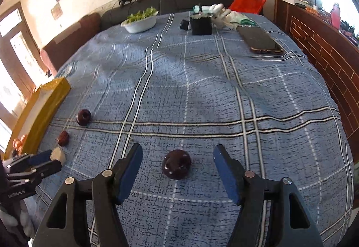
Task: Organize fruits
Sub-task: 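Grasp a round cream yam slice with the left gripper while the right gripper grasps a dark plum, then carry the yam slice and plum into the tray and open both grippers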
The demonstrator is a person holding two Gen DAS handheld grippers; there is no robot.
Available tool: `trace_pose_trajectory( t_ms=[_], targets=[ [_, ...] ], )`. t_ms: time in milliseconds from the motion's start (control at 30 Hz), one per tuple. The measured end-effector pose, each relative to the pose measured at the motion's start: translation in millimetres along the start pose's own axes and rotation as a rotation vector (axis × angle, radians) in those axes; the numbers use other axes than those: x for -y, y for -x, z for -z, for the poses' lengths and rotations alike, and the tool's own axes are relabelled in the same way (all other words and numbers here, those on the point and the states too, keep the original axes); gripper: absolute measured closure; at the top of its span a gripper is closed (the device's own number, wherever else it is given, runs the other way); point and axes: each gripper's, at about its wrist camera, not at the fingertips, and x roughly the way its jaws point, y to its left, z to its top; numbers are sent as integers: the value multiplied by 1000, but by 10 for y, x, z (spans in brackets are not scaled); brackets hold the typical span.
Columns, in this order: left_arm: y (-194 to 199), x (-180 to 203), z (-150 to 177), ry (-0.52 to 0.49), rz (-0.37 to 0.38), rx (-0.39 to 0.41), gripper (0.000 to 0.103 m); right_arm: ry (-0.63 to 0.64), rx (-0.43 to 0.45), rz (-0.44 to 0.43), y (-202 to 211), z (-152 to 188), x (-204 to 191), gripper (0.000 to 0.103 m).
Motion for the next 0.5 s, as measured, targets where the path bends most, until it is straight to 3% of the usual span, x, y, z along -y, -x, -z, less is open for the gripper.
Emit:
trace_pose_trajectory(
  t_ms=[233,300,400,500],
  targets=[
    [-67,90,-42,-14,-15,8,50,-1,-25,20,-88,82,-9,39],
    [-81,126,-46,-29,-47,10,72,2,-23,23,-92,91,-11,41],
    [-92,190,-48,-57,-96,13,74,16,-18,45,-88,106,-35,51],
    [-82,195,-44,-54,-103,15,75,23,-17,51,-78,117,-52,71]
  ],
)
